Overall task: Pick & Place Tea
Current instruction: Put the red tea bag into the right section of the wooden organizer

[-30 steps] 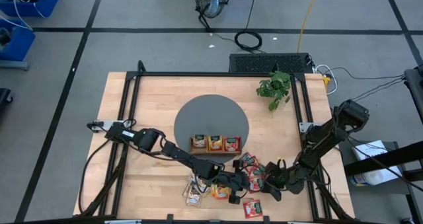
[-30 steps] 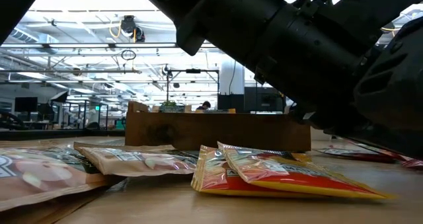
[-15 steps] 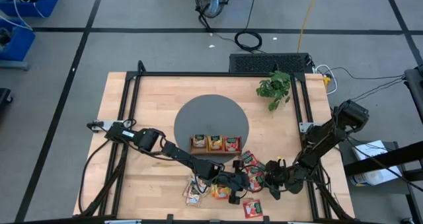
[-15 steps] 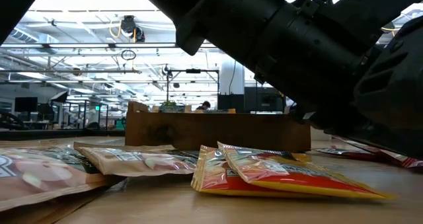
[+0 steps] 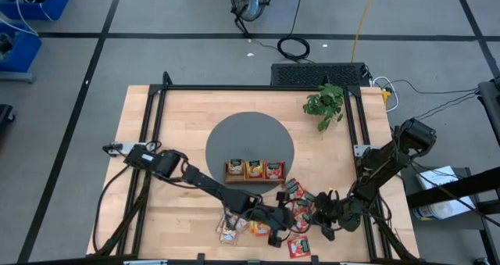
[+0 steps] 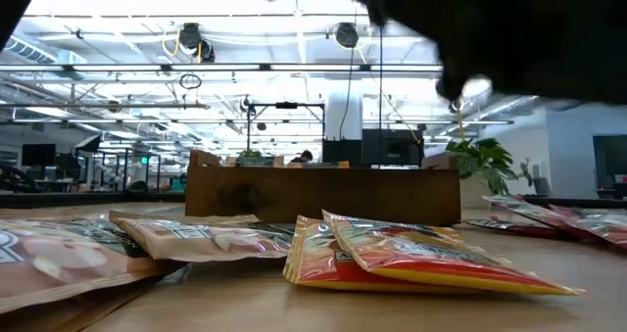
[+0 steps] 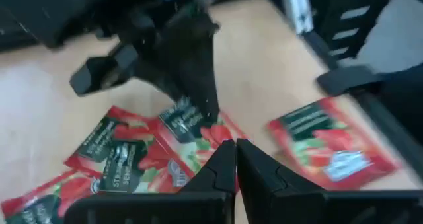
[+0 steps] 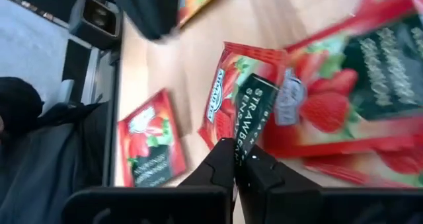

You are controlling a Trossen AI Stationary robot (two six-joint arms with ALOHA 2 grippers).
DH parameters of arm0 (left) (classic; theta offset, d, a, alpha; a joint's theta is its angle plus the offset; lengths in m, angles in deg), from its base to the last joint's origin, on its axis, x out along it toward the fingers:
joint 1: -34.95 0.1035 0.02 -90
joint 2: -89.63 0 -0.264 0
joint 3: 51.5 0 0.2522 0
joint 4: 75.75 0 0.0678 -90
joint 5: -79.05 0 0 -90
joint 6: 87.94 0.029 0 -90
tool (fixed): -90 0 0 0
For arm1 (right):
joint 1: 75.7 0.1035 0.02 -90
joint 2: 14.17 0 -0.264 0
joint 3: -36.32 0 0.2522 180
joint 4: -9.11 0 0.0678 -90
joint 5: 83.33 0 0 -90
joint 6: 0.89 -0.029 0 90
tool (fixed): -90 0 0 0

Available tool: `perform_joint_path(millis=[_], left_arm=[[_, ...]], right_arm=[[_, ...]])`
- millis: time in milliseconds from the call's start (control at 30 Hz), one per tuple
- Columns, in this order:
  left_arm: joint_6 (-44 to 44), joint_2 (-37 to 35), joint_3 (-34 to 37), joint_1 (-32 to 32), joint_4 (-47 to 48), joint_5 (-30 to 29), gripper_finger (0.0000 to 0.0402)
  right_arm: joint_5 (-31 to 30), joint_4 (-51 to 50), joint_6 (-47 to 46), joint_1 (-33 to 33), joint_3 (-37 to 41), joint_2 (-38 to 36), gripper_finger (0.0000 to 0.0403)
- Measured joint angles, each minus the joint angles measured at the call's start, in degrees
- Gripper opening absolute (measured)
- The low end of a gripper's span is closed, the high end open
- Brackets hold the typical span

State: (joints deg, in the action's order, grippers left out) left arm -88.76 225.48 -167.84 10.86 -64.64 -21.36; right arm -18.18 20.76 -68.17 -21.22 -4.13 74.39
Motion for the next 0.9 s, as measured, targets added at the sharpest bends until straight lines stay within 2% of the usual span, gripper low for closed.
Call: perform_joint_path(millis=[167,233,400,567,733,900], left_arm=[[-2.2,-5.5,0.0,-3.2,11.7,0.2,0.0021],[-2.5,-7.6,0.0,-5.2,16.2,-1.7,0.0021],[-3.2,-10.4,0.0,-11.1,23.5,-16.8,0.0021],[-4.8,-14.8,2.1,-13.5,25.6,-26.4,0.0021],[-13.2,-21.5,12.8,-14.0,24.8,-33.9,0.0021],[-18.8,-27.6,28.8,-14.9,14.0,-36.6,0.0021]], right_arm=[[6.3,-2.0,4.7,-1.2,-2.4,-0.9,0.0001],[8.3,-4.5,8.2,-2.2,-3.6,-2.1,0.0001],[9.9,-18.0,15.5,-4.8,-8.8,-7.4,0.0],[10.2,-35.0,21.8,-9.5,-15.2,-12.3,0.0],[11.8,-50.2,29.3,-16.9,-23.1,-14.4,0.0],[12.7,-62.1,39.5,-26.2,-32.0,-12.9,0.0]])
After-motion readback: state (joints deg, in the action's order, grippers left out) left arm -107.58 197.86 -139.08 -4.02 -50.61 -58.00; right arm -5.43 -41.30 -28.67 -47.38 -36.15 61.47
